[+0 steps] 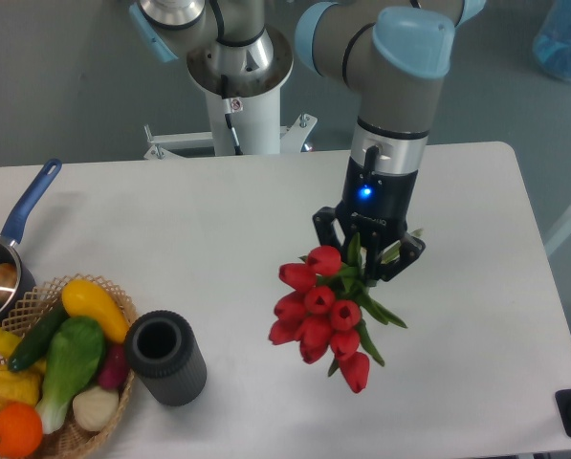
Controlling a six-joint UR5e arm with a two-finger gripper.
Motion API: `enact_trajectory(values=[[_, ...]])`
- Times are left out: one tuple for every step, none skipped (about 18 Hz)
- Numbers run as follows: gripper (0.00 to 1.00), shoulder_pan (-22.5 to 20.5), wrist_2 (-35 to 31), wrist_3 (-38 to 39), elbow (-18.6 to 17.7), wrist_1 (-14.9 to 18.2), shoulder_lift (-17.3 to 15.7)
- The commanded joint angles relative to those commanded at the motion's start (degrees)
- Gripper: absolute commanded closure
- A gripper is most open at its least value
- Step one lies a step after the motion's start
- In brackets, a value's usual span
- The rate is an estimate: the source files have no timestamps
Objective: Insert the flowers into the vase
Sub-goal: 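Carry the held red tulip bunch toward the black vase, tilting stems down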
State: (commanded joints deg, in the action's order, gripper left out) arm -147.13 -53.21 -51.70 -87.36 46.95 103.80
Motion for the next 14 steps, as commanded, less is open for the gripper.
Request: enact_trajectory(values=[[1.00, 0.09, 3.95, 1.41, 0.00, -1.58, 0.18], [1.00, 0.09, 8.34, 2.38, -0.09, -2.12, 0.44], [1.00, 0.09, 11.77, 2.56, -0.44, -2.13, 0.44], [1.00, 0.18, 14.85, 2.65, -0.70, -2.13, 0.44], [0.99, 0.18, 17.23, 2.83, -1.49, -2.13, 0.35], [0.98, 0.09, 19.35, 2.57, -2.10, -2.30, 0.44], [0.98, 0.09, 21.28, 2.39, -2.28, -2.83, 0.44], [0.98, 0.18, 22.17, 2.39, -2.29, -3.44, 0.44], [0.98, 0.18, 22.53, 2.48, -2.29, -3.53, 0.35], [0.99, 0.79, 22.97, 2.82, -2.46, -3.53, 0.35], [1.00, 1.75, 23.75, 3.00, -2.55, -3.45, 0.44], [1.00, 2.72, 23.94, 3.27, -2.55, -3.45, 0.62], [1.00, 3.42, 23.94, 4.05, -2.55, -3.45, 0.97], [1.00, 4.04, 23.94, 4.67, -2.37, -3.45, 1.49]])
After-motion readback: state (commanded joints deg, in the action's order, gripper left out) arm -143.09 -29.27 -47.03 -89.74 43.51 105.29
